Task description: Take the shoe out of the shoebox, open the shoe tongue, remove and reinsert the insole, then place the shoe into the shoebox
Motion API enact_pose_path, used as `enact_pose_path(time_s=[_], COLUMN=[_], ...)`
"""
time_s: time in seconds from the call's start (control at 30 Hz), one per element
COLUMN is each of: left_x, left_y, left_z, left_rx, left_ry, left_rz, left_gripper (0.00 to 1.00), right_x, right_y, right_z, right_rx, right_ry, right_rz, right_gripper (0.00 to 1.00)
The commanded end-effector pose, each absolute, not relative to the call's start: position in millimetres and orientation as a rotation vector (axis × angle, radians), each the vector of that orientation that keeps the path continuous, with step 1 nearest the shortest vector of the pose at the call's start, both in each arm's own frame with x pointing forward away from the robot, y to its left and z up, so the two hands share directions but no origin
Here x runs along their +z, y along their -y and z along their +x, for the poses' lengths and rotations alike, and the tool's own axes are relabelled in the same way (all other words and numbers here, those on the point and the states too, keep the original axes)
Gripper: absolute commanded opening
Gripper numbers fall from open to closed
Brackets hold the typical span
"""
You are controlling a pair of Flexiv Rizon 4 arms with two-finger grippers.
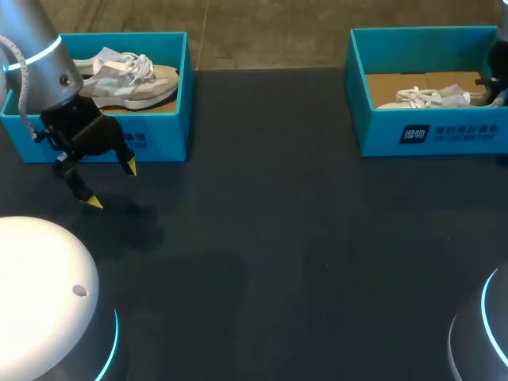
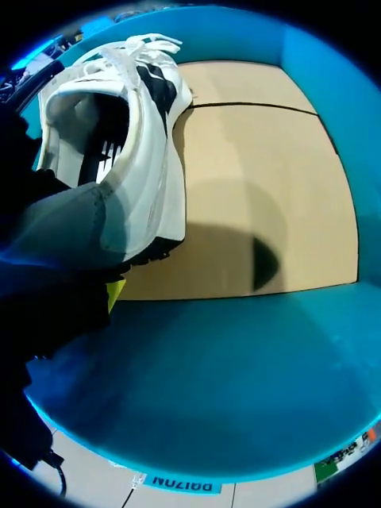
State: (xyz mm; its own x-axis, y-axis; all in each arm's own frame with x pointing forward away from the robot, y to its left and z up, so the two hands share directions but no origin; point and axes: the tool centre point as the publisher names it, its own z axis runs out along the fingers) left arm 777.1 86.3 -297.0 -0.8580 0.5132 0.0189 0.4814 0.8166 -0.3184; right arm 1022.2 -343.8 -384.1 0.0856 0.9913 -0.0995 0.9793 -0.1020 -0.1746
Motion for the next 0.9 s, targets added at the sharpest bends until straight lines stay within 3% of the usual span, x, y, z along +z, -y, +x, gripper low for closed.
enact_pose_path(time_s=[0.03, 0.23, 0.37, 0.47, 0.6, 0.77, 0.83, 0.9], left_x=[-297, -297, -297, -297, -297, -297, -297, -297], left_y=[-87, -87, -87, -87, -87, -87, -87, -87], left_z=[776, 776, 776, 776, 776, 776, 776, 776], left_rx=[0.465, 0.465, 0.465, 0.465, 0.465, 0.465, 0.465, 0.465], left_ry=[2.896, 2.896, 2.896, 2.896, 2.896, 2.896, 2.896, 2.896], left_rz=[-0.796, -0.796, -0.796, -0.796, -0.796, -0.796, -0.796, -0.796], left_gripper=[1.00, 1.00, 1.00, 1.00, 1.00, 1.00, 1.00, 1.00], right_x=[-389, -394, -394, -394, -388, -379, -373, -369], right_y=[343, 345, 343, 342, 338, 333, 332, 330], right_z=[1023, 1023, 1023, 1024, 1024, 1025, 1025, 1026], right_rx=[0.298, 0.309, 0.299, 0.290, 0.257, 0.235, 0.222, 0.233], right_ry=[2.059, 2.048, 2.045, 2.047, 2.056, 2.072, 2.083, 2.090], right_rz=[-2.256, -2.250, -2.251, -2.250, -2.249, -2.249, -2.250, -2.252], right_gripper=[0.00, 0.00, 0.43, 0.58, 0.75, 0.83, 0.98, 1.00])
